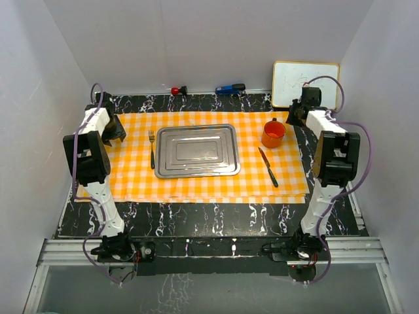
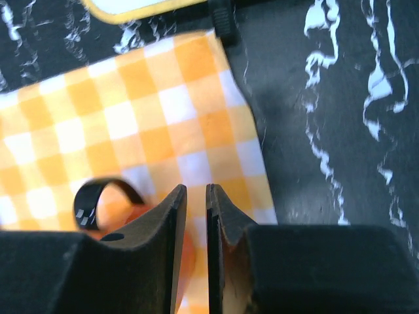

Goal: Set the dinner table for one person
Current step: Adjust the napkin at the center of the board.

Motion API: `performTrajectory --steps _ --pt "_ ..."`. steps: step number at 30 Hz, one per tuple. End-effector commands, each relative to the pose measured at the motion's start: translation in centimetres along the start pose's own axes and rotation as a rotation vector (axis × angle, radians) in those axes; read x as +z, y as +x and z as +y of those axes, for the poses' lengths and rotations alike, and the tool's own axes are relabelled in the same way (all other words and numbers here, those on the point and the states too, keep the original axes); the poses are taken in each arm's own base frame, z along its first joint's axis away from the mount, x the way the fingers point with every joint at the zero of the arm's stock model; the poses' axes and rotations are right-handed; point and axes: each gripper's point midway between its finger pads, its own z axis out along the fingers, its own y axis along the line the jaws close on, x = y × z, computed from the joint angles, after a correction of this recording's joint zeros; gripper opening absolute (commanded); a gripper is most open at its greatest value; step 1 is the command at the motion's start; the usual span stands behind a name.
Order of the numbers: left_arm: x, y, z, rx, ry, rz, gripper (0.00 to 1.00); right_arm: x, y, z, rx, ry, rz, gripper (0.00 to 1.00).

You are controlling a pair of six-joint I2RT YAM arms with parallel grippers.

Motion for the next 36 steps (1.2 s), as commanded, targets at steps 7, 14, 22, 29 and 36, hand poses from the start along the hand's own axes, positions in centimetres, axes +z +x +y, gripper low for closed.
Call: performTrajectory --steps 7,14,22,29,36 --pt "-7.5 5.5 2.3 -0.02 -0.264 0.049 0.46 -9.7 5.4 3.3 0.03 -0.066 0.075 0.17" --pt "-13.0 8.7 3.9 -0.166 -0.161 -0.082 0.47 -15.0 8.0 6.9 -0.043 -0.14 0.07 0.17" --pt "-16.0 9.9 10.9 -0.209 -0.348 -0.125 0.51 -16.4 9.7 9.0 -0.109 -0.228 0.07 0.17" --pt "-12.2 11.0 11.6 -0.26 -0.25 0.002 0.52 -15.9 11.1 9.2 -0.111 -0.256 0.118 0.17" --pt "-8.8 13.2 10.9 -0.276 -0.237 0.137 0.52 -16.4 11.1 9.5 -0.114 -0.276 0.107 0.17"
